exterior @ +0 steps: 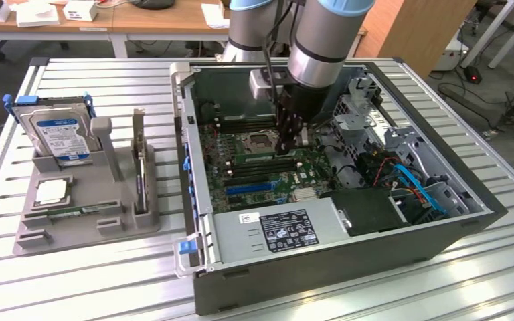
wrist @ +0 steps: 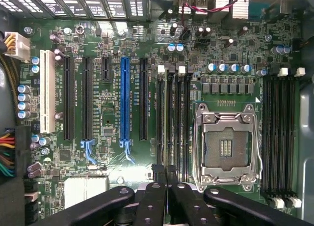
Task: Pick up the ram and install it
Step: 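Insert the ram into the slot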
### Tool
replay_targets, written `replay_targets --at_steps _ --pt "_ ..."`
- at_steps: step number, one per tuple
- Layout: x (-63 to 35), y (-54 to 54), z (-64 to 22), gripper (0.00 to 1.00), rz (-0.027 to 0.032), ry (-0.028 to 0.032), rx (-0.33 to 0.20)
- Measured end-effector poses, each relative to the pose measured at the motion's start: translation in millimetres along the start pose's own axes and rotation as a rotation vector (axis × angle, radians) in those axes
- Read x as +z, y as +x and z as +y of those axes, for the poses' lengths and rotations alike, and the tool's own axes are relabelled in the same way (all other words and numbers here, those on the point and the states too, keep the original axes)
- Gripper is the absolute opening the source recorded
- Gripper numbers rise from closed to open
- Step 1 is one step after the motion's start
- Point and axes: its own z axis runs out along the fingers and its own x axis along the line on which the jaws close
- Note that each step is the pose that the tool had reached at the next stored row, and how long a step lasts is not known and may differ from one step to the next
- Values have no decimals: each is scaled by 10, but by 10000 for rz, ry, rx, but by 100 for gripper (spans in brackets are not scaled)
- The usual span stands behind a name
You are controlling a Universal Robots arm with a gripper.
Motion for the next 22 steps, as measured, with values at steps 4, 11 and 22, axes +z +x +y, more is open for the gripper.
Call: replay_targets --at_steps 4,11,22 --pt "24 1 -1 10 1 1 -10" --pt "53 3 -2 10 3 12 -22" --pt "69 13 -2 10 -1 22 -21"
